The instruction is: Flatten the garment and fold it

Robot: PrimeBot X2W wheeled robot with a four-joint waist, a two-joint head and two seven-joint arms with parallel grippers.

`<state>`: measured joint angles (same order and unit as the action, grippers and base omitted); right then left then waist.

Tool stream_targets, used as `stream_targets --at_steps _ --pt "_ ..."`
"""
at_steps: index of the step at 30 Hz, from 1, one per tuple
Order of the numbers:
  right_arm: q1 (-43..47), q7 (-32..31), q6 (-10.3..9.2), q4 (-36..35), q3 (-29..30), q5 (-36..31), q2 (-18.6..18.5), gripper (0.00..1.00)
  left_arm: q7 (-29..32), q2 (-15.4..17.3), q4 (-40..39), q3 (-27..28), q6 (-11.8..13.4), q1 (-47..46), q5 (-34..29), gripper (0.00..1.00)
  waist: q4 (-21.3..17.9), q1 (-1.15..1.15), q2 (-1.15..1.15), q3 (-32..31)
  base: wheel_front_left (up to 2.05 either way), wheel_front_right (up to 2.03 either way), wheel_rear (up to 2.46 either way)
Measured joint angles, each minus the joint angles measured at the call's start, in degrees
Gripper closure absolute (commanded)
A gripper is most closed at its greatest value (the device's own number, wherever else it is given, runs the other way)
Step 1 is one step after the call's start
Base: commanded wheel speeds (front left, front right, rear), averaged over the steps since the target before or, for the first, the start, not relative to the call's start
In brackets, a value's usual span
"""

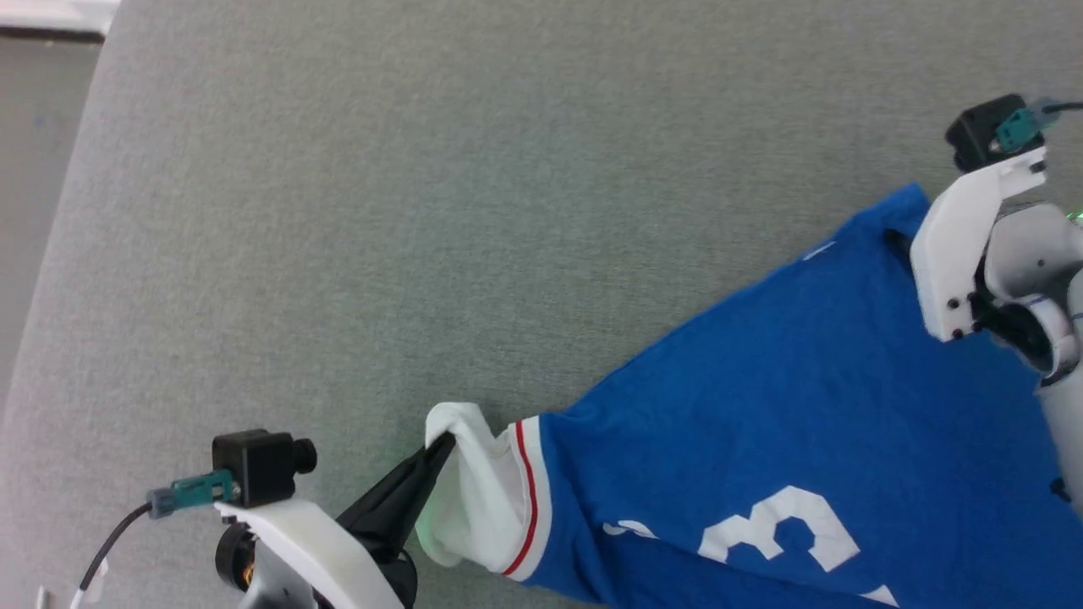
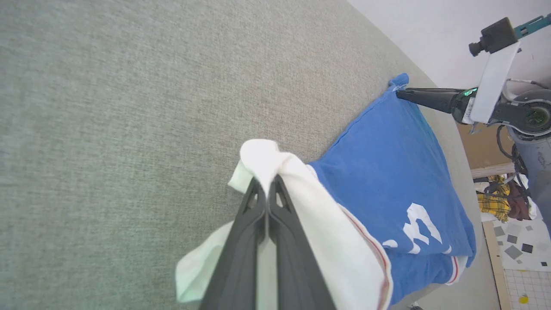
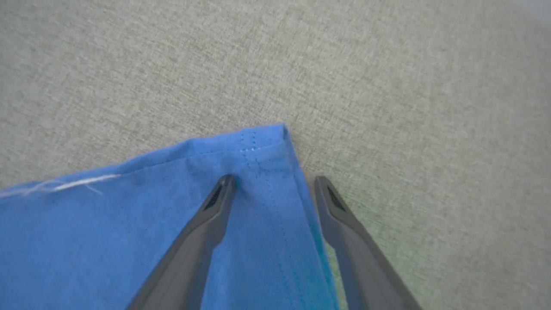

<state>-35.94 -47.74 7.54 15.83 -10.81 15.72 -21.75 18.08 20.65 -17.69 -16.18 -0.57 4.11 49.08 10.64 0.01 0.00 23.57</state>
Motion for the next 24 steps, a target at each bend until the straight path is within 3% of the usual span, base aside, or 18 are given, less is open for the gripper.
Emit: stream_targets --at_steps 1,2,3,8,16,22,24 --pt "-0.3 -0.5 -0.01 0.6 0.1 0.3 -0.1 0.4 0.0 -0.1 0.3 -0.1 -0.2 -0.3 0.0 1.0 0.4 -0.01 0.0 0.5 0.0 0.0 0.0" --pt "-0.9 -1.1 -0.01 0.9 0.1 0.6 -0.5 0.91 0.0 -0.3 0.5 -0.3 -0.4 -0.7 0.0 1.0 0.8 -0.02 0.0 0.9 0.0 0.0 0.0" --pt "-1.5 -2.0 0.0 1.2 0.0 0.6 -0.8 1.0 0.0 -0.4 0.6 -0.4 -0.5 -1.0 0.1 1.0 1.2 -0.02 0.0 1.3 0.0 0.0 0.0" --pt "-3.2 -3.3 0.02 0.7 -0.1 0.9 -1.5 1.0 -0.2 -0.5 1.8 -0.4 -0.8 -1.6 0.3 1.0 2.4 -0.02 0.0 3.1 0.0 0.0 0.0" --pt "-2.8 4.2 0.05 1.6 1.3 1.0 -0.1 1.0 -4.0 -1.0 2.4 1.6 -0.7 -2.1 -0.1 1.0 1.4 0.0 0.0 1.6 0.0 0.0 0.0" --pt "-2.5 13.5 0.04 0.5 3.9 1.5 3.3 1.0 -8.5 -1.2 2.5 4.4 2.3 -5.2 -4.6 1.0 -0.6 0.0 0.0 -2.1 0.0 0.0 0.0" --pt "-2.5 16.0 0.04 0.0 4.7 1.9 4.2 1.0 -10.4 -1.3 2.9 6.1 4.9 -7.2 -7.5 1.0 -1.4 -0.01 0.0 -3.4 0.0 0.0 0.0"
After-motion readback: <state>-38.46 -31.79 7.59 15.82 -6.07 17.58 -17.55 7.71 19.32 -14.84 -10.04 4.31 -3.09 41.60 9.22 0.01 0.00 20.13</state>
